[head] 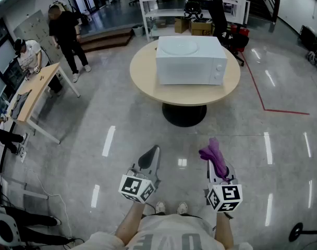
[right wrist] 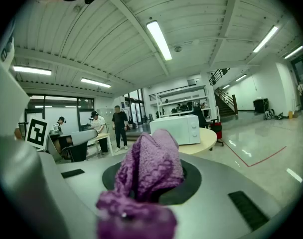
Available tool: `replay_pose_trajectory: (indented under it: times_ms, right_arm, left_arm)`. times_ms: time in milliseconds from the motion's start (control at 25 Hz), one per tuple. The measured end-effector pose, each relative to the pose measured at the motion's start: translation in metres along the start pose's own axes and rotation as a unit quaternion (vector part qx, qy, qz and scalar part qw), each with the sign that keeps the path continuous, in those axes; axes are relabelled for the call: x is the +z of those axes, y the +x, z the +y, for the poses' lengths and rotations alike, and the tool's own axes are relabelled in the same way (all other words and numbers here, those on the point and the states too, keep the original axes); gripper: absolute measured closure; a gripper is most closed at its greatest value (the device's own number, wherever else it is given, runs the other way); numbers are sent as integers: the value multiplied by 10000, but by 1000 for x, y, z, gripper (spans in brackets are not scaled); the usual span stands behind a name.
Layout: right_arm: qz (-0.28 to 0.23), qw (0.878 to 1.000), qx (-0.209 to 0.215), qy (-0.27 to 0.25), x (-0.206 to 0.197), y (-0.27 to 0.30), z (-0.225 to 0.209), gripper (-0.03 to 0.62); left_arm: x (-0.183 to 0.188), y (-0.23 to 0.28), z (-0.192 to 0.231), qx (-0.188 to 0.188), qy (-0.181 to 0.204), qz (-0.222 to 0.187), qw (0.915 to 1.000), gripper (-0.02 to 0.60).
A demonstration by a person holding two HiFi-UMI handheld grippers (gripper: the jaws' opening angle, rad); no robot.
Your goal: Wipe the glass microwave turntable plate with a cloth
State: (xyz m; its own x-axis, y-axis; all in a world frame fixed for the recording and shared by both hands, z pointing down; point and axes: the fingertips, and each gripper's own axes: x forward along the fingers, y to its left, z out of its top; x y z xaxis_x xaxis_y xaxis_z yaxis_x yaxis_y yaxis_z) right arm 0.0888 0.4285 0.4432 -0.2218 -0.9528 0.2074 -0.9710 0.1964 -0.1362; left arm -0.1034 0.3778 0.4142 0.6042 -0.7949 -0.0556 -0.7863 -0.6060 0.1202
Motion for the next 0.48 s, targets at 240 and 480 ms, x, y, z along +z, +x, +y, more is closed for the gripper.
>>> replay_pose_trajectory:
  times_ms: [240, 480]
  right_arm:
    - [-209, 9997, 91, -75, 19, 11, -9, 545]
    - [-209, 9979, 556, -256, 16, 10, 9, 545]
  left_arm:
    - [20, 23, -22, -129, 162, -232, 9995, 578]
    - [-1, 10, -43, -27, -76, -35, 10000, 578]
